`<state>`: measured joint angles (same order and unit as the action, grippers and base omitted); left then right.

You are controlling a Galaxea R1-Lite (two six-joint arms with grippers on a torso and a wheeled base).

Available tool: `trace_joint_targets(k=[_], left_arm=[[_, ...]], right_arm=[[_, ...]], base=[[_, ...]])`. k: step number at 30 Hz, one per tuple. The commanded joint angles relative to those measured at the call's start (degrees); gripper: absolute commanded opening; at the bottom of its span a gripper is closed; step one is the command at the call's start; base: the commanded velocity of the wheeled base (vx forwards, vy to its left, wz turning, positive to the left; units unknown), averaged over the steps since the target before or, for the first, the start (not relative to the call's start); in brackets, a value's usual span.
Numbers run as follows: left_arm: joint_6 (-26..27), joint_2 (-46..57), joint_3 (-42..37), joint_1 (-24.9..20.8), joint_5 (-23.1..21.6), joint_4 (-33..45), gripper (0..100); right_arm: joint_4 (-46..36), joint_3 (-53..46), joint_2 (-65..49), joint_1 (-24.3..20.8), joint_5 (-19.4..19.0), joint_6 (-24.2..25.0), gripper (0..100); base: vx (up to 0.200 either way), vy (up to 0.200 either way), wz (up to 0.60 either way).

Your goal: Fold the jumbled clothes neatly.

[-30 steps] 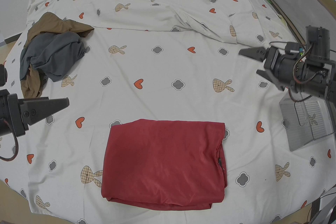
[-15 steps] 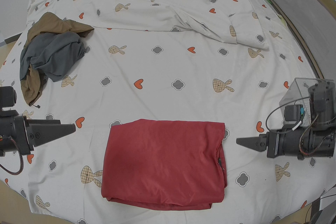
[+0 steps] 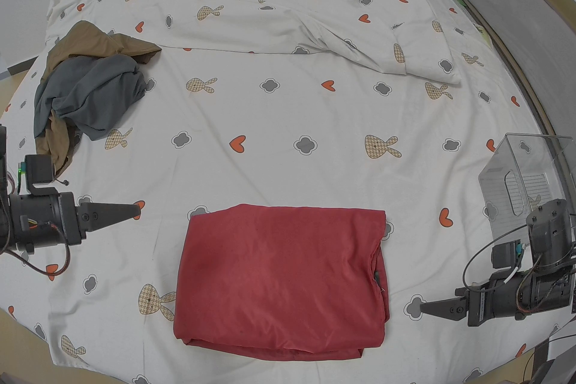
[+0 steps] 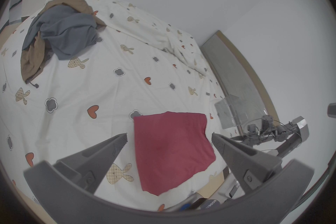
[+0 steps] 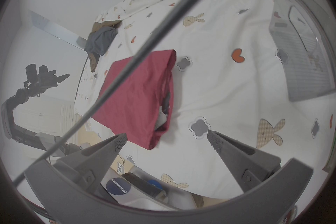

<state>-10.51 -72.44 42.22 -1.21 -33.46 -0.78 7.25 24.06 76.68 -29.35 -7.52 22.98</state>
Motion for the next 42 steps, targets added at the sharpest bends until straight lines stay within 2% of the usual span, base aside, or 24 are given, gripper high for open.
trace_joint_targets(k=[1, 4, 9, 10, 12, 14, 15, 16, 18, 23, 28, 31, 35, 42], left_arm=[[0.66, -8.33, -3.28, 1.82, -0.11, -5.90, 100], [1.19, -8.42, -4.86, 1.82, -1.25, -7.48, 100], [1.81, -10.97, -5.92, 3.14, -9.08, -7.57, 100], [2.86, -12.47, -6.71, 3.14, -11.54, -7.66, 100], [5.32, -15.28, -7.32, 3.32, -13.56, -8.18, 100], [7.43, -17.74, -7.76, 3.84, -13.65, -9.85, 100], [7.43, -17.74, -7.76, 3.84, -13.65, -9.85, 100], [7.87, -18.88, -9.34, 5.07, -13.82, -11.96, 100], [7.87, -18.97, -9.96, 5.69, -14.53, -14.07, 100], [7.78, -17.12, -10.58, 4.99, -17.16, -14.07, 100], [7.96, -19.94, -11.37, 3.76, -21.47, -14.60, 100], [7.96, -21.69, -11.01, 3.67, -22.26, -14.51, 100], [7.87, -22.13, -9.96, 3.76, -22.08, -14.42, 100], [7.78, -22.05, -8.29, 4.37, -21.91, -14.16, 100]], right_arm=[[-0.40, -3.15, -5.40, 3.52, -1.18, -0.13, 100], [-0.22, -4.11, -5.66, 5.45, -4.61, -0.04, 100], [0.22, 1.16, 0.05, 5.89, -6.01, -0.48, 100], [0.39, 1.69, 2.95, 5.62, -6.10, -1.01, 100], [1.01, 1.86, 6.82, 5.62, -7.33, -2.68, 100], [4.00, 2.04, 10.60, 6.15, -10.94, -4.35, 100], [4.00, 2.04, 10.60, 6.15, -10.94, -4.35, 100], [9.01, 1.51, 12.88, 6.42, -14.54, -4.52, 100], [12.43, 1.95, 13.41, 7.21, -16.56, -4.35, 100], [13.49, 1.95, 13.85, 9.40, -19.55, -4.79, 100], [13.66, 1.86, 16.05, 12.57, -23.59, -4.96, 100], [15.77, 1.95, 17.36, 12.57, -25.88, -4.87, 100], [21.05, 0.55, 18.77, 12.22, -26.14, -4.87, 100], [27.55, -1.21, 22.73, 14.33, -26.14, -4.43, 100]], base=[[0.000, 0.000, 0.00], [0.000, 0.000, 0.00], [0.000, 0.000, 0.00], [0.000, 0.000, 0.00], [0.000, 0.000, 0.00], [0.000, 0.000, 0.00], [0.000, 0.000, 0.00], [0.000, 0.000, 0.00], [0.000, 0.000, 0.00], [0.000, 0.000, 0.00], [0.000, 0.000, 0.00], [0.000, 0.000, 0.00], [0.000, 0.000, 0.00], [0.000, 0.000, 0.00]])
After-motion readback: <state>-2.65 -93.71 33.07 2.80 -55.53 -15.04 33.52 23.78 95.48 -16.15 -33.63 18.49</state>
